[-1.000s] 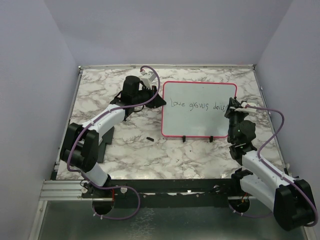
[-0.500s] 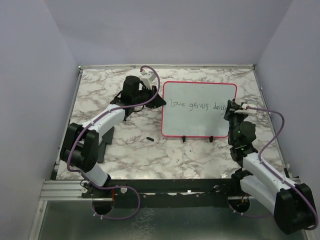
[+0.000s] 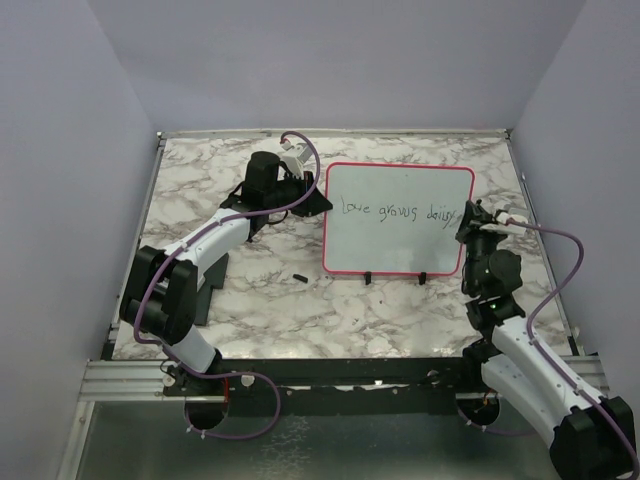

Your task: Write a sentence on the whiteboard

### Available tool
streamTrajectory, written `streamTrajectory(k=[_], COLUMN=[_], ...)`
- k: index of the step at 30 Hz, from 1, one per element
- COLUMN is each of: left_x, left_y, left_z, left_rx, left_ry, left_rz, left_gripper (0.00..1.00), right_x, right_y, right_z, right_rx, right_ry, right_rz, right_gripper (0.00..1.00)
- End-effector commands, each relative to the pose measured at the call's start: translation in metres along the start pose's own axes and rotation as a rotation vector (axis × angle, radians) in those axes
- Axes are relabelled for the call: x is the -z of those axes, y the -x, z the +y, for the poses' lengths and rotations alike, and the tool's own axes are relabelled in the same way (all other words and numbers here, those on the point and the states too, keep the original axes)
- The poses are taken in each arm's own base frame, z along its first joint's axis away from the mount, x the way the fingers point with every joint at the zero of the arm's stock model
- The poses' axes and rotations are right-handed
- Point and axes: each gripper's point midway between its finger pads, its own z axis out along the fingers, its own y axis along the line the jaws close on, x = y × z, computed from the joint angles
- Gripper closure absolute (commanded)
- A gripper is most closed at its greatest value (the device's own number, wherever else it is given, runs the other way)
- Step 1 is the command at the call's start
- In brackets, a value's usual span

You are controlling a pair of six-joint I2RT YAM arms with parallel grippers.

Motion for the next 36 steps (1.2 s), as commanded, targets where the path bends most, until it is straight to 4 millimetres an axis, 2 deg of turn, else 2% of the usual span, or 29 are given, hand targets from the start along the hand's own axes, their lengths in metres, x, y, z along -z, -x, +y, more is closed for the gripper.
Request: streamTrajectory(k=[1, 6, 16, 36], left_x=[0.010, 0.011, 0.010, 0.011], left_y=[0.020, 0.020, 0.019, 0.021], left_z=[-0.002, -0.002, -0.001, -0.003], left_rx=[-0.047, -0.047, -0.048, -0.051], left_ry=[0.021, 0.022, 0.023, 0.019], left_rz=[-0.068, -0.068, -0.066, -0.069], left_gripper=[1.00, 1.00, 1.00, 1.00], right_x=[-0.004, -0.013, -0.022, -0.024], right_y=[0.011, 0.020, 0.031, 0.016], right_z=[-0.018, -0.022, -0.017, -0.018], right_rx=[0.018, 0.054, 0.063, 0.059], right_ry=[-0.101, -0.142, -0.128, -0.124], right_rz=[-0.033, -0.080, -0.133, -0.098], right_gripper=[0.99, 0.99, 0.99, 0.99])
